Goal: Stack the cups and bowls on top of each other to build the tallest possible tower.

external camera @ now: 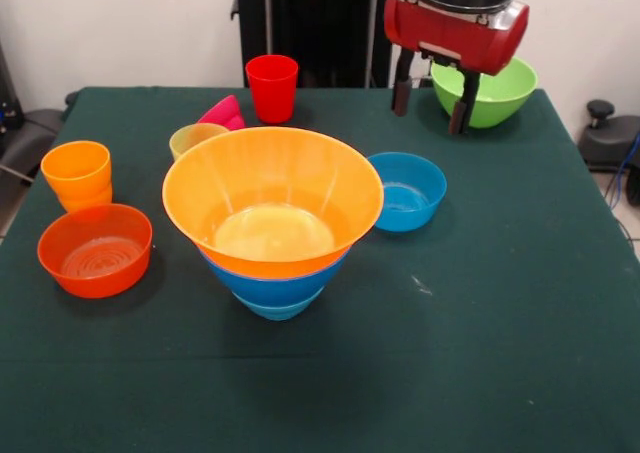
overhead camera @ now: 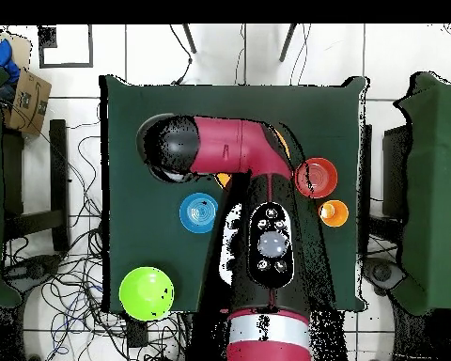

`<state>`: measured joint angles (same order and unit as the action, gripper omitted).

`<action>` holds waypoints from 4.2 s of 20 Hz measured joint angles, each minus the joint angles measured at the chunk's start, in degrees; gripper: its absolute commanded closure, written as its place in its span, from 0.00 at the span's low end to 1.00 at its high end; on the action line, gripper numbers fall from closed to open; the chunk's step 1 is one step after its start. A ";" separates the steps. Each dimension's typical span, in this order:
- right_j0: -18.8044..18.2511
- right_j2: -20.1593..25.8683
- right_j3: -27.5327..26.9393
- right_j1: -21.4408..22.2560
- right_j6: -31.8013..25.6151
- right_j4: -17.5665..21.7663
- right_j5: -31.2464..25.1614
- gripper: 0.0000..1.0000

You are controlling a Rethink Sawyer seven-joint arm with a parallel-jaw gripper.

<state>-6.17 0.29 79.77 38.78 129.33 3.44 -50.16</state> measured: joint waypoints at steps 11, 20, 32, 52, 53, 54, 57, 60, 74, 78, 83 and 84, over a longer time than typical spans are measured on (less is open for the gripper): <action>3.36 -2.32 5.67 -0.02 0.00 -1.93 6.04 0.00; 3.95 -4.11 5.92 -1.08 0.00 -2.19 6.99 0.00; 3.94 -5.39 5.91 -2.49 0.00 -2.35 8.14 0.00; 2.18 -6.12 7.41 -0.67 0.00 -2.79 8.15 0.00; 1.94 -6.08 7.66 -0.45 0.00 -2.80 8.15 0.00; 1.03 -6.01 8.57 0.24 0.00 -2.79 8.15 0.00; -0.49 -5.83 10.02 1.20 0.00 -2.79 8.15 0.00; -1.89 -5.56 11.29 1.88 0.00 -2.76 8.15 0.00; -7.73 -2.89 19.90 7.56 0.00 -2.72 8.17 0.00; -7.80 -2.34 22.11 8.88 0.00 -2.72 8.17 0.00; -7.80 -1.92 24.62 10.60 0.00 -2.72 8.17 0.00; -7.81 -1.92 25.10 10.89 0.00 -2.72 8.17 0.00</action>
<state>-13.98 -1.63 104.87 49.67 129.33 0.72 -42.00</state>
